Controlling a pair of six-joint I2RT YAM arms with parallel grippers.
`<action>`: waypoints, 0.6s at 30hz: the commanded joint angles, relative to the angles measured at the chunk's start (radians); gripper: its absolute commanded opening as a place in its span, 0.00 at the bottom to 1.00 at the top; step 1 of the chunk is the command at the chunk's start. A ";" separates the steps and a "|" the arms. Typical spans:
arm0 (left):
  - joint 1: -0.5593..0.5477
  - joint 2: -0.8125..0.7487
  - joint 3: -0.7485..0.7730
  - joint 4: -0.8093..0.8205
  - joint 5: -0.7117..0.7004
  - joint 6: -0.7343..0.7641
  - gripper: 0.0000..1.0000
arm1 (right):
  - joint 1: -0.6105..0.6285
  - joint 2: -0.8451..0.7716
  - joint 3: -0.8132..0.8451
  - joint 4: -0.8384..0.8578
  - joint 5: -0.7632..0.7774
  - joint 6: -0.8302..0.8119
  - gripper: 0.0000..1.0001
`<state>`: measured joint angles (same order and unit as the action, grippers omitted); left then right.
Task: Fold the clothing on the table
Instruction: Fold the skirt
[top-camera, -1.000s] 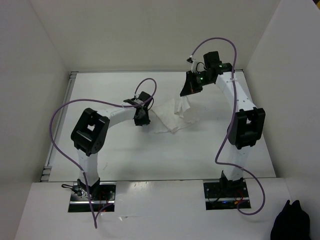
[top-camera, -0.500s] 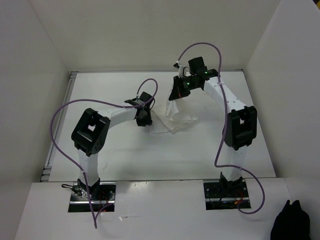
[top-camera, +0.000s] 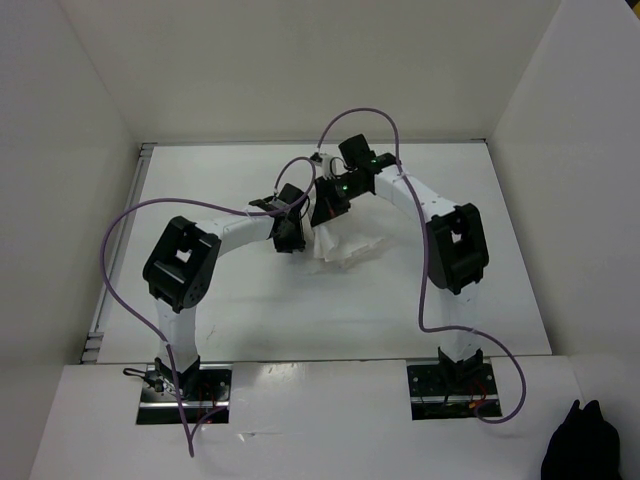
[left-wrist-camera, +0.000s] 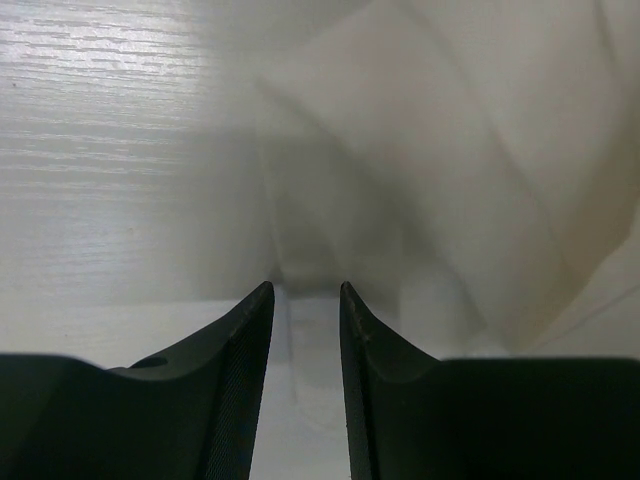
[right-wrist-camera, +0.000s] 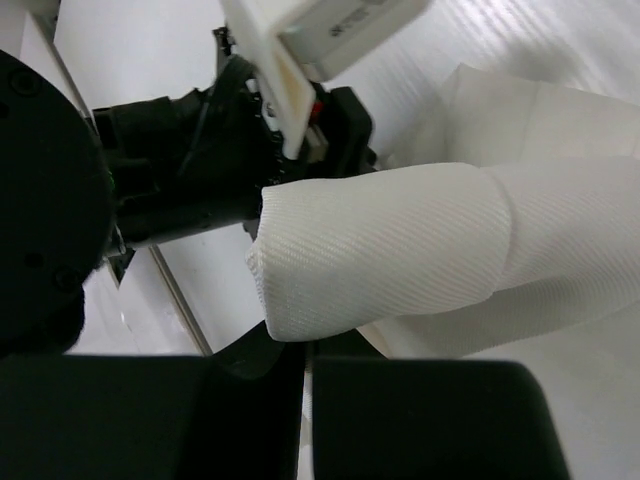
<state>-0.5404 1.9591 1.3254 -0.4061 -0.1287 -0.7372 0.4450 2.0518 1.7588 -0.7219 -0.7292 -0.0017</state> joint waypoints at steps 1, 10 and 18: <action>-0.004 0.018 0.001 0.010 0.014 0.002 0.40 | 0.040 0.028 0.014 0.055 -0.047 -0.005 0.00; -0.004 0.027 0.011 0.001 0.014 0.021 0.40 | 0.061 0.068 0.002 0.018 -0.056 -0.052 0.00; -0.004 0.005 0.002 -0.023 -0.008 0.021 0.40 | 0.061 0.105 -0.015 -0.002 -0.085 -0.070 0.07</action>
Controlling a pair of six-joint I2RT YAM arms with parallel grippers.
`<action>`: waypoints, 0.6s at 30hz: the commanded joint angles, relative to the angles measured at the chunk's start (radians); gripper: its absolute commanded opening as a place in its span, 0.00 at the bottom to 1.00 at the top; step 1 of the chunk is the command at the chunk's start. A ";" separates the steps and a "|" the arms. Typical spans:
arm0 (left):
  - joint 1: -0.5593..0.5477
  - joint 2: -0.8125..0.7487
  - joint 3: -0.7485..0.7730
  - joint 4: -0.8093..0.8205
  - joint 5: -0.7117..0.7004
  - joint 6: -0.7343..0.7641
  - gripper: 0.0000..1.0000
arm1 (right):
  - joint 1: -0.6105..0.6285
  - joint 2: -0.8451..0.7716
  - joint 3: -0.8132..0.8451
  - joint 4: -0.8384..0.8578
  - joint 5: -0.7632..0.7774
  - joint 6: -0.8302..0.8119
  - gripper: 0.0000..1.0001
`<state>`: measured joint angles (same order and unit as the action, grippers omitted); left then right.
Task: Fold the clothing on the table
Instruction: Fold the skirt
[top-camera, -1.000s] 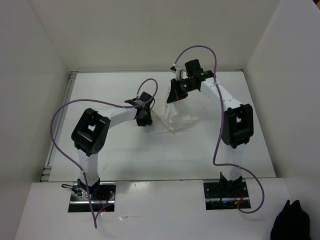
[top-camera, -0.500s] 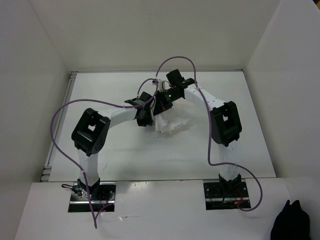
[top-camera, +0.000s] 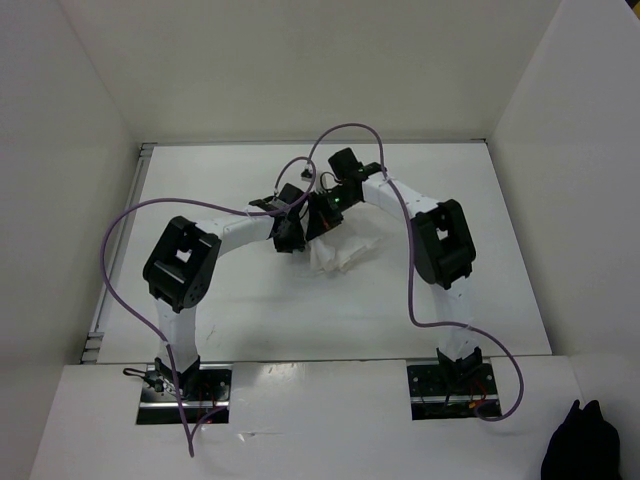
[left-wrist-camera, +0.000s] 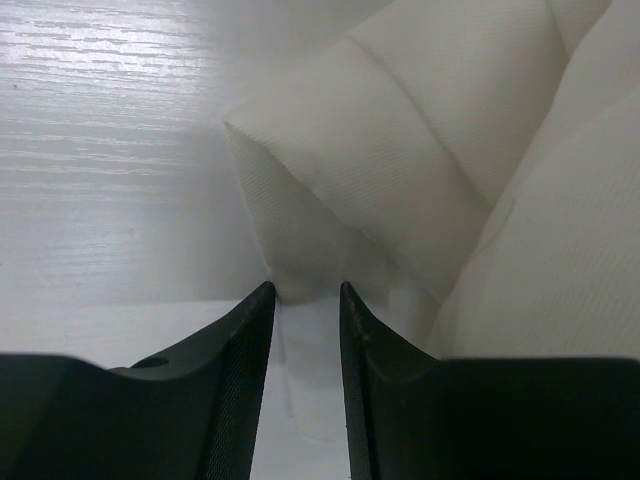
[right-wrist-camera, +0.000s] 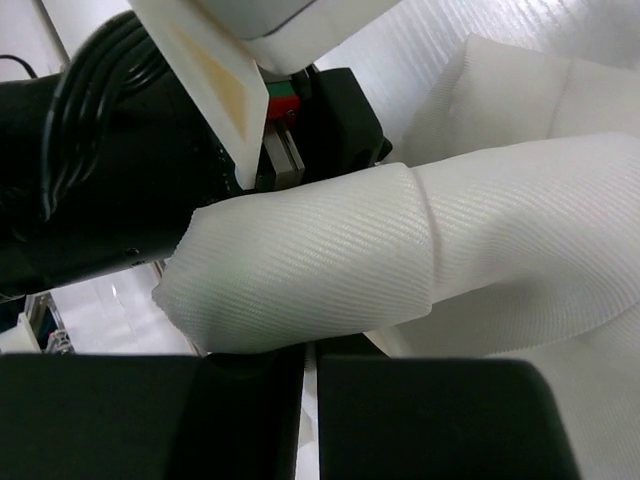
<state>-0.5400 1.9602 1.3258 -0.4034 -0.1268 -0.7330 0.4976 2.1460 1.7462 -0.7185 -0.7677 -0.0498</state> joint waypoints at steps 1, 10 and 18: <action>-0.005 -0.012 0.001 -0.040 -0.026 0.004 0.40 | 0.009 0.020 -0.002 0.004 -0.057 -0.012 0.07; 0.115 -0.325 -0.120 -0.158 -0.168 -0.031 0.40 | 0.039 0.115 0.007 0.025 -0.139 -0.013 0.48; 0.153 -0.385 -0.097 -0.149 -0.136 -0.022 0.40 | -0.086 -0.044 0.144 -0.182 -0.347 -0.164 0.81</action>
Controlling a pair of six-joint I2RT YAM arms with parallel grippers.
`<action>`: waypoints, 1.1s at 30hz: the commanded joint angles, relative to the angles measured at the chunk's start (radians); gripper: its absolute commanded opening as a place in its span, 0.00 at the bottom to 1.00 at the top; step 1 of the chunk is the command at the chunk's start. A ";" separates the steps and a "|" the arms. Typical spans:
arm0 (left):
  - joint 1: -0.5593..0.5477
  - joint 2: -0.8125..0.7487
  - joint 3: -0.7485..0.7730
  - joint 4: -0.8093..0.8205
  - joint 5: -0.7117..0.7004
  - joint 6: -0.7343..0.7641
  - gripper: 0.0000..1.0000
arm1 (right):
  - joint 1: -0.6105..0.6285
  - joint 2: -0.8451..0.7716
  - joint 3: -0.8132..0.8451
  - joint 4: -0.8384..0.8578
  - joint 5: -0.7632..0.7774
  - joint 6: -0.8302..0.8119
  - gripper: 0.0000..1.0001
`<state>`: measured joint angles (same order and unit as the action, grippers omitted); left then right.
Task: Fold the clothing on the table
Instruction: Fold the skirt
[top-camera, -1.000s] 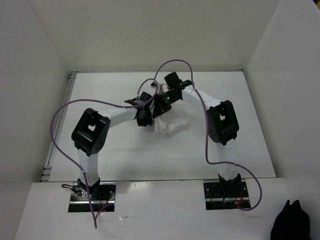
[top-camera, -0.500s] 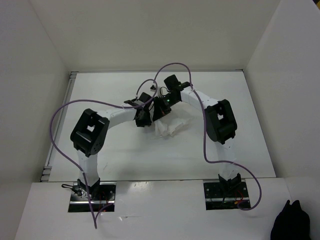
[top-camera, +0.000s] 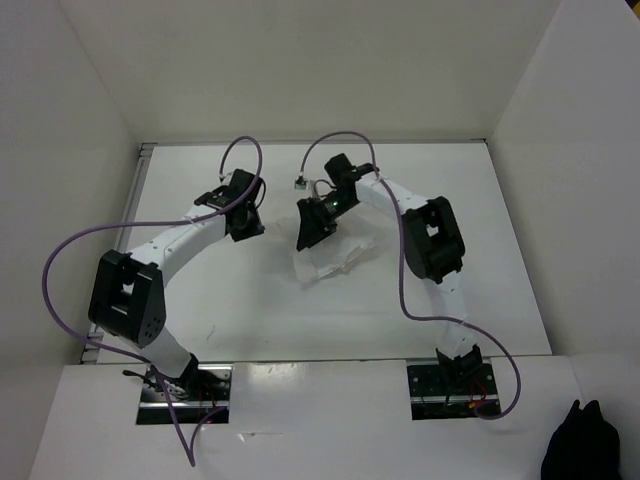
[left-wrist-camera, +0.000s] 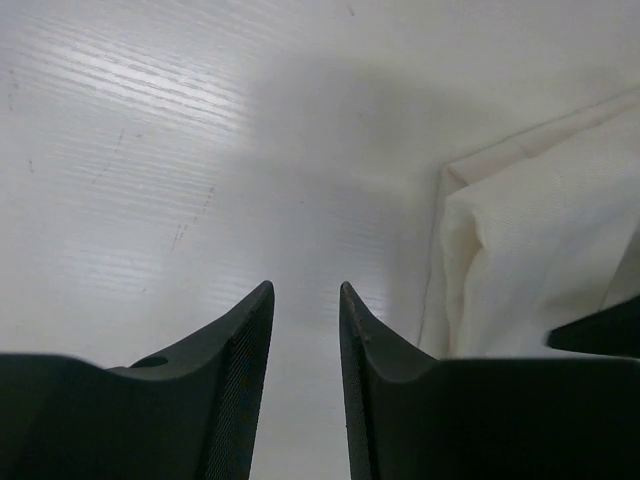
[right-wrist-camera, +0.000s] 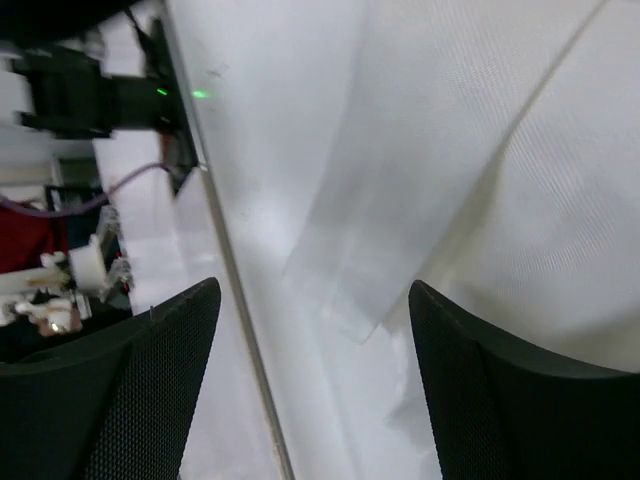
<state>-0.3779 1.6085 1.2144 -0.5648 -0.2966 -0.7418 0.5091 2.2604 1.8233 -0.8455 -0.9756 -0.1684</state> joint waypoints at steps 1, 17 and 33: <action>-0.009 -0.033 0.014 0.038 0.065 -0.013 0.40 | -0.171 -0.185 0.054 -0.029 -0.156 -0.024 0.81; -0.128 0.183 0.056 0.513 0.712 -0.005 0.00 | -0.356 -0.050 -0.093 -0.260 -0.164 -0.303 0.00; -0.030 0.412 0.117 0.539 0.766 0.073 0.00 | -0.366 0.180 -0.173 -0.064 0.041 0.007 0.00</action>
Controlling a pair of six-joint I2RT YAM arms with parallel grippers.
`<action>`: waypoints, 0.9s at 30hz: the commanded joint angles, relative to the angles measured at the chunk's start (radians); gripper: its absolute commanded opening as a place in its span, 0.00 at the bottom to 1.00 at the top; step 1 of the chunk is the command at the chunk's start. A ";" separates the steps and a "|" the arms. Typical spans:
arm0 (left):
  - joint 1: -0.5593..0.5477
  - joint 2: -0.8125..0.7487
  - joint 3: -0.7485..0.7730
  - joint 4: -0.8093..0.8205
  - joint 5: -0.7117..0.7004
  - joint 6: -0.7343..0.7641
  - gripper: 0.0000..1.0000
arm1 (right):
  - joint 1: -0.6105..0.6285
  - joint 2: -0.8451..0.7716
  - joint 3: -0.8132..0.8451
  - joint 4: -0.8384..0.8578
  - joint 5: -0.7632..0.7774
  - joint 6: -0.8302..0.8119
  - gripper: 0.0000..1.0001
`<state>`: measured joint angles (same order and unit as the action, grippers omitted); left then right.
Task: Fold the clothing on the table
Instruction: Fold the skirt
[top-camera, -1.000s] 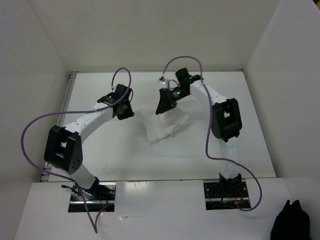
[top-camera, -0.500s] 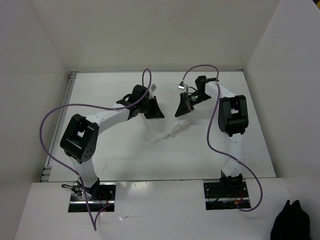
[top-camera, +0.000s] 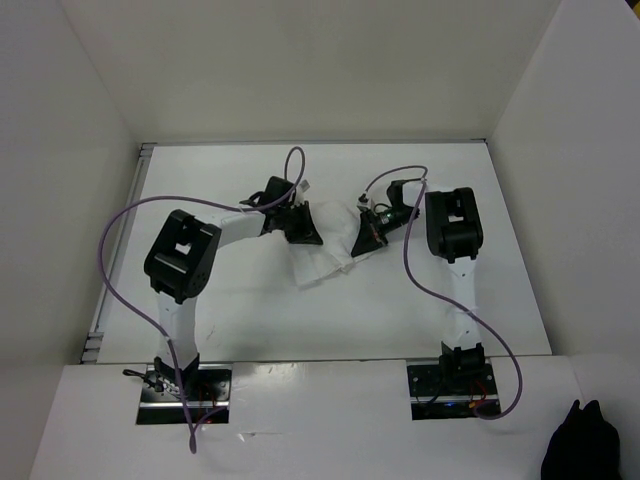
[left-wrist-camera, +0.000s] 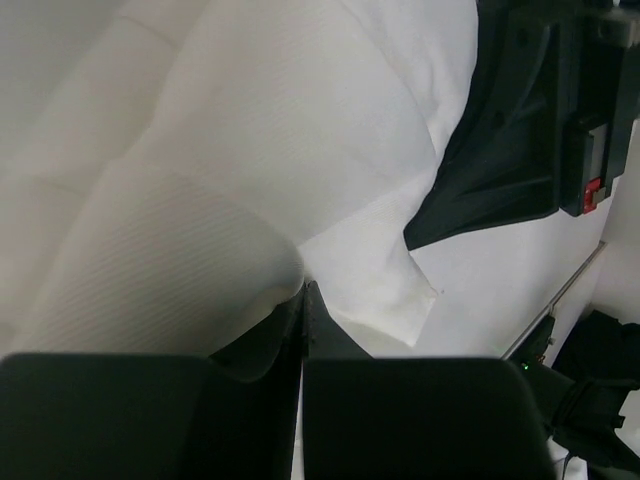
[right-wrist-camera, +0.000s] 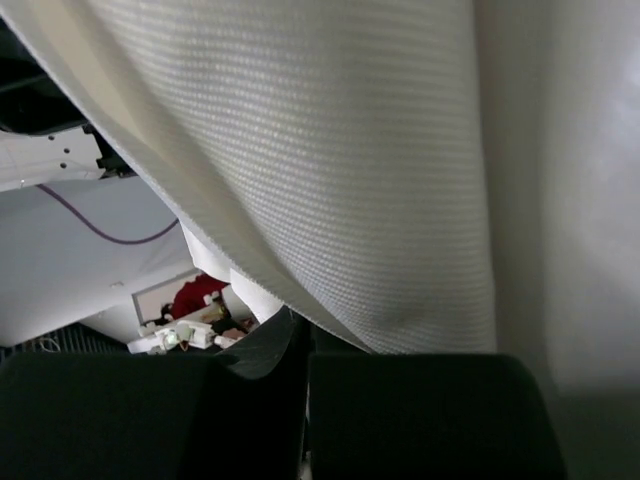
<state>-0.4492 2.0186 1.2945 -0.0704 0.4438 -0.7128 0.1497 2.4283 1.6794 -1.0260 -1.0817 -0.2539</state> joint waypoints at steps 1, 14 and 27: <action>0.055 0.002 0.025 0.044 0.026 0.044 0.00 | -0.007 0.012 -0.041 0.128 0.147 0.093 0.00; 0.172 -0.035 -0.003 0.029 0.082 0.070 0.01 | -0.018 -0.153 0.063 -0.103 -0.102 -0.252 0.00; 0.144 0.003 0.005 0.037 0.076 0.052 0.02 | 0.085 -0.039 0.378 0.136 -0.161 0.069 0.00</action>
<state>-0.3050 2.0125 1.2827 -0.0586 0.5064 -0.6804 0.2073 2.3260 2.0190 -1.0080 -1.2190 -0.3130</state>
